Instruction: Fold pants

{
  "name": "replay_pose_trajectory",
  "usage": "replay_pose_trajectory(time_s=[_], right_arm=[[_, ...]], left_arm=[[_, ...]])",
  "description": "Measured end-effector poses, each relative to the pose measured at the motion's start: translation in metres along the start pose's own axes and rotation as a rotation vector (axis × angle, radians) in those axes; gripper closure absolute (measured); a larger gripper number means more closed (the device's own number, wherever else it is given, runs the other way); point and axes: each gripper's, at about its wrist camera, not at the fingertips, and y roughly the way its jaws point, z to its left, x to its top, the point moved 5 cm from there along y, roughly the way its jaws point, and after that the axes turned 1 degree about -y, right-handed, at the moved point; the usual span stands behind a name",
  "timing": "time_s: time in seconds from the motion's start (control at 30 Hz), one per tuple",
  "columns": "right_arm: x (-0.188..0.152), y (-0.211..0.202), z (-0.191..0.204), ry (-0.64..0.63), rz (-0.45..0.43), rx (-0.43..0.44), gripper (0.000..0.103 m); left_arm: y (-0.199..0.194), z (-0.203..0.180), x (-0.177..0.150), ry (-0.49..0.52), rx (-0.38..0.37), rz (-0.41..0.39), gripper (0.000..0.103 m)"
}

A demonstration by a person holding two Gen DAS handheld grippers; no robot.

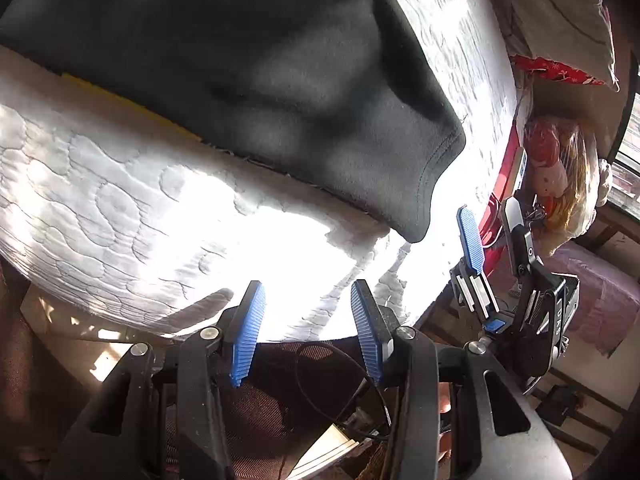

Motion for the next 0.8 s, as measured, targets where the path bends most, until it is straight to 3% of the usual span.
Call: replay_pose_trajectory(time_s=[0.07, 0.17, 0.33, 0.53, 0.67, 0.8], right_arm=[[0.002, -0.002, 0.0, -0.009, -0.001, -0.023, 0.054], [0.001, -0.004, 0.0, -0.022, 0.009, -0.03, 0.051], [0.004, 0.014, -0.003, -0.041, 0.053, -0.058, 0.046], [0.012, 0.032, -0.002, -0.05, 0.11, -0.07, 0.046], [0.017, 0.039, 0.001, -0.048, 0.13, -0.043, 0.04], [0.024, 0.049, 0.001, -0.034, 0.162, -0.006, 0.04]], left_arm=[[0.008, -0.005, -0.006, 0.023, 0.024, 0.011, 0.062], [-0.002, -0.009, -0.006, 0.053, 0.044, -0.046, 0.061], [-0.031, 0.0, 0.004, -0.004, -0.011, -0.139, 0.061], [-0.029, 0.012, 0.013, -0.13, -0.092, -0.112, 0.061], [-0.025, 0.005, 0.016, -0.142, -0.113, -0.129, 0.061], [-0.018, 0.005, 0.01, -0.136, -0.12, -0.121, 0.061]])
